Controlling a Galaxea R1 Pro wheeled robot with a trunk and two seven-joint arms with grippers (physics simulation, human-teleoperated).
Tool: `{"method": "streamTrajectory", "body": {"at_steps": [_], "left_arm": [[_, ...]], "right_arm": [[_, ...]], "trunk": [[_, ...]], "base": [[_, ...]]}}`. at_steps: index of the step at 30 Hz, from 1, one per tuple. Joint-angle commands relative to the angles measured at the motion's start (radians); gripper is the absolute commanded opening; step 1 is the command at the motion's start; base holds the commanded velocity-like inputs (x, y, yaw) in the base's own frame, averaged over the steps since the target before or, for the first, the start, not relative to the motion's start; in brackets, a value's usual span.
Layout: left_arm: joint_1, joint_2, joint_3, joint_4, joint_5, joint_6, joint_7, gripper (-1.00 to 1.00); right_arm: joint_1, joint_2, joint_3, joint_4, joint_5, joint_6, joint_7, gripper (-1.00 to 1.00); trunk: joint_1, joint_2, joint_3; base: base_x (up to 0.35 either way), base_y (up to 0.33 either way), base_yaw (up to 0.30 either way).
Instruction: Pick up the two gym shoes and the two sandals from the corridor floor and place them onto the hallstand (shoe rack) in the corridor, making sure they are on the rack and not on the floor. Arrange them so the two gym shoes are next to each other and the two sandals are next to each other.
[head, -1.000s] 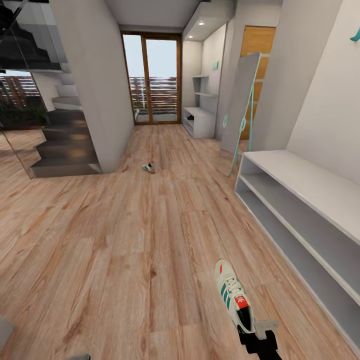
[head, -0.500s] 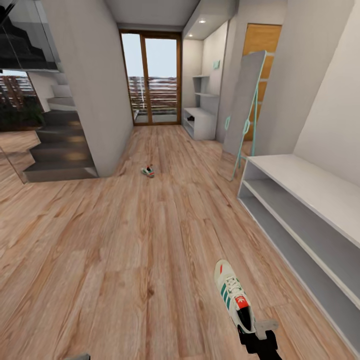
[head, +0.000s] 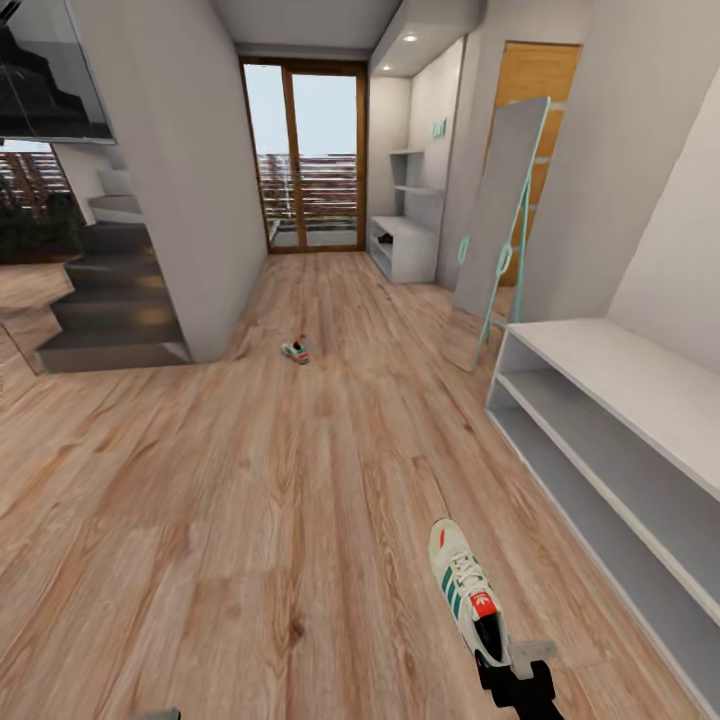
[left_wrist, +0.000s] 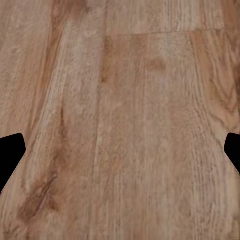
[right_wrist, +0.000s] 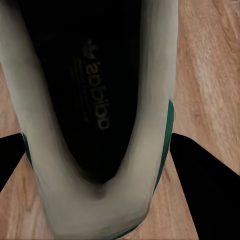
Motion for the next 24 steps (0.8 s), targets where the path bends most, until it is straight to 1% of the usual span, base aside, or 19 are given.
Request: {"method": "streamTrajectory", "body": {"at_steps": [1, 10, 24], "left_arm": [[-0.001, -0.001, 0.009, 0.0, -0.003, -0.003, -0.009, 1.0], [-0.001, -0.001, 0.009, 0.0, -0.003, -0.003, -0.009, 1.0], [-0.001, -0.001, 0.009, 0.0, -0.003, -0.003, -0.009, 1.0]], "right_arm": [[-0.001, 0.0, 0.003, 0.001, 0.005, -0.002, -0.003, -1.0], [-0.001, 0.0, 0.003, 0.0, 0.005, -0.002, -0.003, -1.0], [-0.001, -0.003, 0.004, 0.001, 0.008, -0.002, -0.001, -1.0]], "trunk": [[0.0, 0.0, -0.001], [0.0, 0.0, -0.001], [0.0, 0.0, -0.001]], "base": [[0.337, 0.0, 0.153], [0.337, 0.0, 0.219], [0.337, 0.0, 0.015]]}}
